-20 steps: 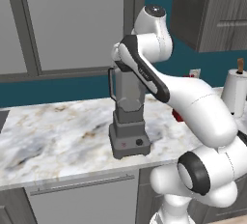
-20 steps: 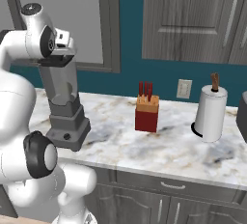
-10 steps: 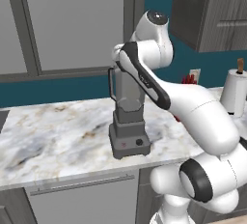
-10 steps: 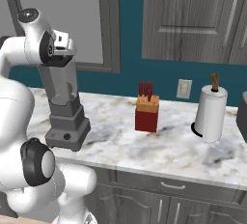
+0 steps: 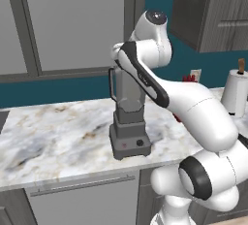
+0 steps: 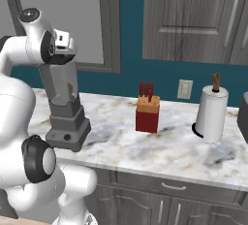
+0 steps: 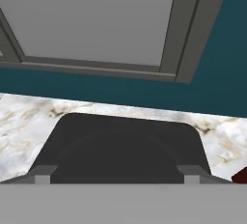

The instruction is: Open the blender lid, put the pear in the blender, close the lid, and start the blender.

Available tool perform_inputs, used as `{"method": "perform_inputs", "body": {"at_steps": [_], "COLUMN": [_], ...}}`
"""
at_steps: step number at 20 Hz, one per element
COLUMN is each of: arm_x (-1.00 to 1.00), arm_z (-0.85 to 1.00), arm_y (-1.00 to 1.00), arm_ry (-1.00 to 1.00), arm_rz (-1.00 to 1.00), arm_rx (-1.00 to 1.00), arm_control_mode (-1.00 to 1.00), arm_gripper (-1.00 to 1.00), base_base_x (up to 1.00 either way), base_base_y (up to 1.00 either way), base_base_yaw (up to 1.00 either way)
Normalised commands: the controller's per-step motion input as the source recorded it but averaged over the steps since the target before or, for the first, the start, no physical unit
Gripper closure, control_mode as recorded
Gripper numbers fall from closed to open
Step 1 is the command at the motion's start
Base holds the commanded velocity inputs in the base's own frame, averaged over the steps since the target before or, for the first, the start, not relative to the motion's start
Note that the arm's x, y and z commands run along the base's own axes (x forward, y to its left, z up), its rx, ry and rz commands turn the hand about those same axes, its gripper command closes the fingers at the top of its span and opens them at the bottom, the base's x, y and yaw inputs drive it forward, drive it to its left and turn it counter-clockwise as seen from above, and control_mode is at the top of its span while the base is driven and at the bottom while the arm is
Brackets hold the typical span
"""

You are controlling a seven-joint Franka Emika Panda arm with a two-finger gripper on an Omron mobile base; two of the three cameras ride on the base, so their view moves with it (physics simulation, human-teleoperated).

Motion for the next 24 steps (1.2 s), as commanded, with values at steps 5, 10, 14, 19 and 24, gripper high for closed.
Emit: {"method": "perform_inputs", "body": {"at_steps": [5, 10, 14, 19, 24], "arm_x": [-0.16, -0.25, 0.00, 0.00, 0.00], "arm_z": [-0.62, -0.46, -0.60, -0.61, -0.01], "arm_y": [-0.23, -0.19, 0.00, -0.05, -0.06], "arm_ry": [0.00, 0.00, 0.07, 0.06, 0.00], "arm_rz": [0.00, 0.00, 0.03, 0.02, 0.00], "arm_rx": [0.00, 0.01, 0.00, 0.00, 0.00], "arm_control_mode": [-1.00, -1.00, -1.00, -1.00, -1.00], "arm_gripper": [1.00, 1.00, 1.00, -1.00, -1.00], "base_base_x": [0.00, 0.00, 0.00, 0.00, 0.00], "base_base_y": [0.00, 0.00, 0.00, 0.00, 0.00], "base_base_yaw": [0.00, 0.00, 0.00, 0.00, 0.00]}}
